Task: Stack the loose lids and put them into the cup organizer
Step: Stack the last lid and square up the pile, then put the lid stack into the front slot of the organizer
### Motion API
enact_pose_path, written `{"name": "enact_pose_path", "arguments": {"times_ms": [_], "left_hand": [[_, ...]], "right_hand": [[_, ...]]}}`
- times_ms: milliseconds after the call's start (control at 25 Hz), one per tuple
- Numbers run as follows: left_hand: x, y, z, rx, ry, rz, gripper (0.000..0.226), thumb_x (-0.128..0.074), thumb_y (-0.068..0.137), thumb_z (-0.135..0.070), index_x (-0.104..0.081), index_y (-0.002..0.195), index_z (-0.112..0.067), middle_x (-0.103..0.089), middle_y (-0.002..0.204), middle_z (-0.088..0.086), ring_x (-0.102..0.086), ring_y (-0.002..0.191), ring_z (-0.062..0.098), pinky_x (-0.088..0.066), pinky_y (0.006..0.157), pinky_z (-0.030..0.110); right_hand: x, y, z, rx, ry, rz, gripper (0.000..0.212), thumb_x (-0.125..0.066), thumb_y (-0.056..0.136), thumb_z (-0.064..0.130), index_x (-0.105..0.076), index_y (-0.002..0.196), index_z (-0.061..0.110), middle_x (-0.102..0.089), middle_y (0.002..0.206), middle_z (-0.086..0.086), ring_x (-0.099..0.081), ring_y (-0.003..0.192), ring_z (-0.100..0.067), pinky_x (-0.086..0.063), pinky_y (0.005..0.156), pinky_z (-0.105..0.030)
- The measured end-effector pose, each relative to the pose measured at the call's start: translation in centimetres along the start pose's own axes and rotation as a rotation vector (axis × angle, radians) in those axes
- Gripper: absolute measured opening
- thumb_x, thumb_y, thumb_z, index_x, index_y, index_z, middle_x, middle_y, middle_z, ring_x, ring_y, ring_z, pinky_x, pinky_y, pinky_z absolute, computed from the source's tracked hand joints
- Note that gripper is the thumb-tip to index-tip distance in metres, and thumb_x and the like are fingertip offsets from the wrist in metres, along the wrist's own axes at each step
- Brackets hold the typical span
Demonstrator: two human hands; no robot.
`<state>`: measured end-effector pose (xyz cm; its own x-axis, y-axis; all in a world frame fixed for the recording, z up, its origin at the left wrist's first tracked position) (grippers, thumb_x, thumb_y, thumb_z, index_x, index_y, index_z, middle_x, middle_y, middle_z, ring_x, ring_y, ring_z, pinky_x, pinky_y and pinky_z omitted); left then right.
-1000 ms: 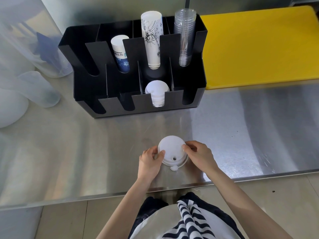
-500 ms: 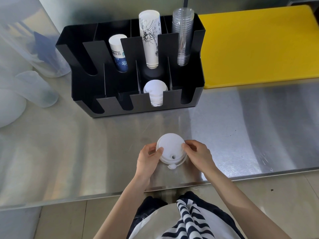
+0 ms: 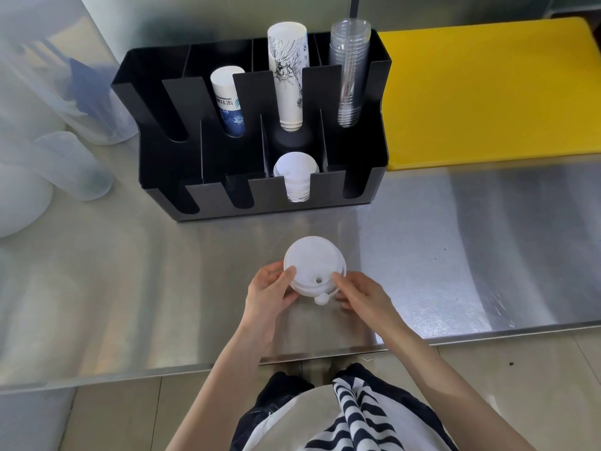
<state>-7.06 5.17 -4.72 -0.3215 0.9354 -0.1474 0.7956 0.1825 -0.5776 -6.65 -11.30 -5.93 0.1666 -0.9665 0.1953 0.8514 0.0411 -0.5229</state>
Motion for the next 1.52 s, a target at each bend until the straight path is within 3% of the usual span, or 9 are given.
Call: {"name": "enact_pose_path", "arguments": {"times_ms": [120,280,440,600,720,920,1080,1280,1520], "left_hand": [[0.1,0.0,-0.4,-0.009,-0.012,-0.008,0.023,-0.060,0.083,-0.017,-0.055,0.105,-0.011,-0.067,0.091,0.001,-0.065,0.080,0.012,-0.056,0.068,0.020],[0.0,-0.1,-0.6,-0.004,-0.021,-0.001,0.027,-0.060,0.083,-0.018,-0.055,0.108,-0.009,-0.066,0.099,0.006,-0.064,0.086,0.016,-0.053,0.077,0.025],[0.1,-0.3,-0.7,-0.010,-0.017,0.005,0.032,-0.059,0.084,-0.019,-0.053,0.113,-0.008,-0.064,0.107,0.009,-0.063,0.090,0.019,-0.053,0.077,0.026],[0.2,-0.3,-0.9,-0.049,0.017,-0.002,0.026,-0.060,0.083,-0.018,-0.054,0.107,-0.011,-0.063,0.110,0.011,-0.063,0.099,0.024,-0.057,0.075,0.025],[0.3,0.0,-1.1,-0.079,0.056,0.010,0.025,-0.060,0.083,-0.018,-0.055,0.108,-0.014,-0.062,0.115,0.013,-0.061,0.104,0.025,-0.054,0.079,0.027],[0.6,1.1,-2.7,-0.316,0.467,0.049,0.046,-0.065,0.079,-0.026,-0.046,0.121,-0.026,-0.052,0.123,0.000,-0.059,0.100,0.014,-0.049,0.092,0.035],[0.3,1.7,-4.2,-0.527,0.711,0.111,0.080,-0.073,0.071,-0.030,-0.026,0.136,-0.029,-0.031,0.120,-0.011,-0.050,0.099,0.005,-0.046,0.079,0.010],[0.3,3.0,-7.6,-0.666,0.823,0.044,0.081,-0.072,0.070,-0.035,-0.026,0.136,-0.027,-0.034,0.124,-0.005,-0.049,0.102,0.010,-0.044,0.086,0.028],[0.2,4.8,-11.4,-0.742,0.868,0.038,0.076,-0.072,0.072,-0.030,-0.029,0.134,-0.025,-0.038,0.126,-0.001,-0.048,0.090,0.002,-0.043,0.081,0.027]], "right_hand": [[-1.2,-0.8,-0.2,-0.010,-0.012,0.175,0.029,-0.054,0.083,0.044,-0.065,0.088,0.017,-0.069,0.088,-0.003,-0.064,0.079,-0.011,-0.053,0.079,-0.024],[-2.0,-1.1,0.1,0.015,0.086,0.165,0.018,-0.052,0.087,0.032,-0.063,0.082,0.019,-0.065,0.074,0.000,-0.062,0.069,-0.009,-0.053,0.066,-0.017],[-2.0,-1.0,0.3,0.024,0.078,0.151,0.021,-0.051,0.088,0.027,-0.064,0.081,0.012,-0.064,0.068,0.000,-0.060,0.066,-0.013,-0.053,0.071,-0.024],[-2.2,-0.8,0.4,0.057,0.014,0.139,0.023,-0.051,0.088,0.028,-0.064,0.078,0.012,-0.064,0.063,0.003,-0.058,0.053,-0.003,-0.050,0.058,-0.010],[-2.4,-0.5,0.6,0.071,-0.009,0.126,0.023,-0.051,0.087,0.028,-0.063,0.073,0.015,-0.064,0.060,0.005,-0.058,0.055,-0.006,-0.050,0.063,-0.015],[-2.3,0.4,1.7,0.131,-0.007,0.093,0.024,-0.051,0.087,0.028,-0.064,0.070,0.017,-0.064,0.053,0.010,-0.059,0.061,-0.013,-0.051,0.071,-0.028],[-2.2,1.5,3.4,0.195,0.003,0.095,0.024,-0.050,0.087,0.031,-0.063,0.067,0.025,-0.065,0.050,0.016,-0.059,0.059,-0.008,-0.051,0.071,-0.027],[-2.3,3.4,6.1,0.268,-0.007,0.092,0.023,-0.049,0.086,0.033,-0.063,0.070,0.025,-0.065,0.052,0.018,-0.060,0.064,-0.010,-0.052,0.076,-0.031],[-2.7,6.0,9.6,0.351,-0.013,0.105,0.024,-0.047,0.088,0.030,-0.063,0.071,0.022,-0.060,0.048,0.017,-0.054,0.049,0.003,-0.046,0.053,-0.008]]}}
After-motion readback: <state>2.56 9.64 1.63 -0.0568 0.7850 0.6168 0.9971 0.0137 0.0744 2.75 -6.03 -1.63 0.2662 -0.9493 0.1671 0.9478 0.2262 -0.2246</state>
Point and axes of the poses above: each hand's wrist, its own y-axis towards the middle knuckle, its own x-axis out of the back of the hand, z = x × y, the point moved 2 cm from there along y, towards the middle knuckle
